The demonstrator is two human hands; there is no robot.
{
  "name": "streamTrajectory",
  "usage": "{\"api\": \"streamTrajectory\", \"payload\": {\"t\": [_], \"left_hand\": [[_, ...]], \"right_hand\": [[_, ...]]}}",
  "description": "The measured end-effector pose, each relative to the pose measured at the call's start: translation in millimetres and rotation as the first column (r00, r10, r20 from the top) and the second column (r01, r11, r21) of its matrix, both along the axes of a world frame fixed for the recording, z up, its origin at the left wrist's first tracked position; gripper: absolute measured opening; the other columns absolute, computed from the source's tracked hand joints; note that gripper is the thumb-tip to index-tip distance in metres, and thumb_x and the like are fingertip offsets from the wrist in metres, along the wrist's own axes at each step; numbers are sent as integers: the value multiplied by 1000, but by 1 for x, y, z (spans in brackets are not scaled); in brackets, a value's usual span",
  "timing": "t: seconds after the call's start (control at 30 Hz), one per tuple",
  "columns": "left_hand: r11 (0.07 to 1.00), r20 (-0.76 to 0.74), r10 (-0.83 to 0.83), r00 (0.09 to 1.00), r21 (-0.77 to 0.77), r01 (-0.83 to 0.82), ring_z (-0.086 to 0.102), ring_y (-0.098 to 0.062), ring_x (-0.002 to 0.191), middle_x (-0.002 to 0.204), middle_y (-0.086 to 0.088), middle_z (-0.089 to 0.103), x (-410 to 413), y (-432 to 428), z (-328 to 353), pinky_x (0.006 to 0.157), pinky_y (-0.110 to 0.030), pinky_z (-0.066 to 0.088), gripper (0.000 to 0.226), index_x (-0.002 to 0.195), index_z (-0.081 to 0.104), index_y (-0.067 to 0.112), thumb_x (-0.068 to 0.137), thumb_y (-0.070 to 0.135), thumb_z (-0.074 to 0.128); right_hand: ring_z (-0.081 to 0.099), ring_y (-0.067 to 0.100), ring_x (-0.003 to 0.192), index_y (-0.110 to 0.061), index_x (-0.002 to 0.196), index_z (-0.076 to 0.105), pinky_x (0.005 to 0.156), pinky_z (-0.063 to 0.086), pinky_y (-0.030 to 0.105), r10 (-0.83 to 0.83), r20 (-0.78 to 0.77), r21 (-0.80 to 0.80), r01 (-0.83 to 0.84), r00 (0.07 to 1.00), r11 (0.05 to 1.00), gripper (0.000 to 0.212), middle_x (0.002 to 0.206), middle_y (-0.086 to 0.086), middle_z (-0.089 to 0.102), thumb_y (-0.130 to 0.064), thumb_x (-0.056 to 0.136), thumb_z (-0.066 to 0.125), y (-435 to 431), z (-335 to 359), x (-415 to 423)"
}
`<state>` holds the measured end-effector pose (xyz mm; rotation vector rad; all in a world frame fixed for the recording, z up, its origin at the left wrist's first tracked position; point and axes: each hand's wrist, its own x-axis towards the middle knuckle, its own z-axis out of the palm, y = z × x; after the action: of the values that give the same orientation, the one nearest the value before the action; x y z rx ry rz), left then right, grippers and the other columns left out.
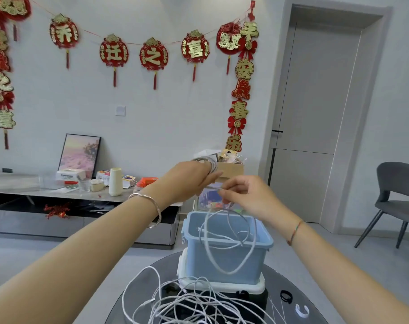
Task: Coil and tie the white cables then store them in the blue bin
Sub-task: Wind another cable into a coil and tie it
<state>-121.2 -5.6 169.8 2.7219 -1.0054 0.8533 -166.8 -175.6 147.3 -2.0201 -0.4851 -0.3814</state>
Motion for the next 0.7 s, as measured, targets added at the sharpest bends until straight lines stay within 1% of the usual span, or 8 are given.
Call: {"api": "streamTrajectory", "payload": {"t": [0.07, 0.17, 0.23, 0.3, 0.4, 0.5, 0.57, 0.7], "left_hand": [[998, -137, -46, 989, -48, 39, 53, -14, 70, 71, 5, 52, -6, -1, -2, 70, -29, 42, 46, 82, 60, 14, 101, 41, 28], [982, -380, -143, 914, -166, 85, 41, -4, 44, 46, 7, 45, -12, -4, -2, 51, -16, 33, 51, 61, 57, 18, 101, 40, 36], [952, -555, -261, 789, -282, 117, 29, -7, 37, 38, 9, 35, -14, -2, 0, 43, -16, 26, 55, 47, 50, 22, 99, 40, 43], [908, -645, -377, 665, -401, 126, 23, -13, 41, 42, 3, 30, -14, 3, 1, 43, -20, 21, 56, 43, 39, 23, 95, 39, 52], [837, -650, -495, 576, -534, 117, 17, -13, 44, 48, 2, 24, -12, 10, 2, 43, -20, 17, 47, 54, 36, 19, 94, 35, 55], [744, -640, -585, 499, -667, 17, 14, -9, 41, 44, 7, 22, -7, 13, 2, 43, -22, 10, 47, 51, 42, 20, 97, 28, 51], [705, -634, -612, 473, -709, -38, 13, -8, 38, 42, 9, 20, -4, 14, 1, 44, -23, 9, 45, 54, 43, 20, 97, 28, 49], [570, -570, -720, 395, -811, -132, 14, -6, 34, 40, 10, 20, -1, 15, -6, 40, -21, 13, 46, 52, 43, 20, 98, 26, 46]], "right_hand": [[65, 1, 59, -14, 79, 66, 61, 48, 9, -42, 55, -25, 44, 998, 999, 8, 67, -4, 70, -13, 80, 74, -5, 1, 0], [63, -1, 60, -14, 80, 65, 60, 46, 7, -43, 57, -93, 48, 997, 994, 13, 68, -5, 69, -12, 76, 77, -7, -1, 0], [64, -2, 68, -16, 84, 67, 64, 45, 7, -9, 22, -121, 11, 1000, 993, 16, 74, -6, 70, -12, 74, 78, -10, -1, 1], [67, 1, 80, -14, 92, 69, 72, 48, 10, 40, -31, -114, -43, 999, 993, 18, 85, -5, 72, -14, 76, 77, -15, -2, 2], [68, 16, 97, -11, 105, 68, 86, 55, 26, 148, -201, 76, -135, 968, 988, 21, 104, 3, 72, -21, 87, 64, -21, -3, 2], [68, 24, 98, -8, 107, 67, 89, 55, 34, 249, -253, 309, -166, 935, 937, 28, 109, 12, 70, -28, 90, 56, -23, -3, 1], [69, 23, 93, -11, 103, 69, 83, 57, 30, 204, -204, 286, -141, 957, 948, 22, 104, 10, 72, -25, 90, 58, -23, -4, 1], [69, 12, 64, -14, 88, 71, 59, 56, 18, 88, -174, 333, -25, 981, 943, 13, 74, 2, 73, -17, 91, 58, -20, -9, 3]]}}
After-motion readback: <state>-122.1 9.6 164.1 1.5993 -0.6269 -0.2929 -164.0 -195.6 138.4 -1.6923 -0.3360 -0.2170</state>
